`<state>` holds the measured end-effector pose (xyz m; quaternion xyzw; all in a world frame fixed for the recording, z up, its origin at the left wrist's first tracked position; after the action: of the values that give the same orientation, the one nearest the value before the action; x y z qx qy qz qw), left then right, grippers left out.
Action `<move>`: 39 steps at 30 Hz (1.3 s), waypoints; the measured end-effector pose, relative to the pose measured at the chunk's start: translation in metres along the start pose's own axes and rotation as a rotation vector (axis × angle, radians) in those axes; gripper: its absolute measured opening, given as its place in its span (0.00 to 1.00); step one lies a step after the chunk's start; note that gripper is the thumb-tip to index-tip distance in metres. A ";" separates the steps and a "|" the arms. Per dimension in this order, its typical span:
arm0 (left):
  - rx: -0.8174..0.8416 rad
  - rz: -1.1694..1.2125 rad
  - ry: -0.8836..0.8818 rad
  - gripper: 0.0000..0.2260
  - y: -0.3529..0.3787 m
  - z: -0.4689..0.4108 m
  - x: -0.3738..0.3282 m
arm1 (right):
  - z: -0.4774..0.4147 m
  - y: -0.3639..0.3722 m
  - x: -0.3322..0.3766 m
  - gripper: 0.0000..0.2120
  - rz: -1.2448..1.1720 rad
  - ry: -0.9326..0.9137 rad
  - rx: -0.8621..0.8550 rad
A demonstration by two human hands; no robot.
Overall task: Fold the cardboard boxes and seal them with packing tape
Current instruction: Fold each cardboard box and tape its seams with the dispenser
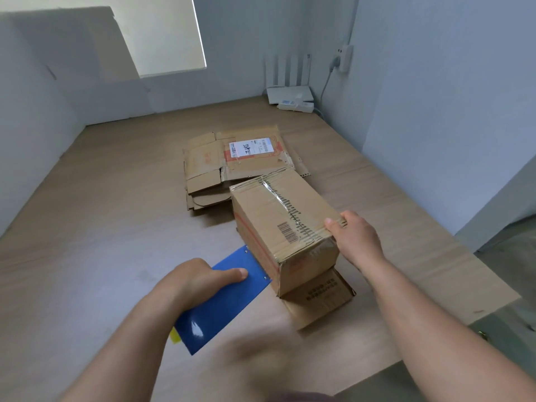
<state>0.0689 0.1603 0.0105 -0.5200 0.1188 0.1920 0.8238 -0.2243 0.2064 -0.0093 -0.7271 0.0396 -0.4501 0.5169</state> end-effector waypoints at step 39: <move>-0.439 0.338 0.288 0.35 0.065 0.004 -0.049 | 0.039 0.031 0.042 0.56 0.249 -0.298 0.113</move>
<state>-0.0042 0.1796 -0.0210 -0.6804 0.2749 0.2717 0.6227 -0.1597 0.1977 -0.0099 -0.7448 0.0271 -0.2717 0.6089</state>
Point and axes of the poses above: each hand's wrist, its own z-axis away from the middle knuckle, its own y-axis out of the palm, x = y × z, the point moved 2 cm from there along -z, towards the middle knuckle, and after that the axes turned 11 degrees about -x, right-handed, at the moved point
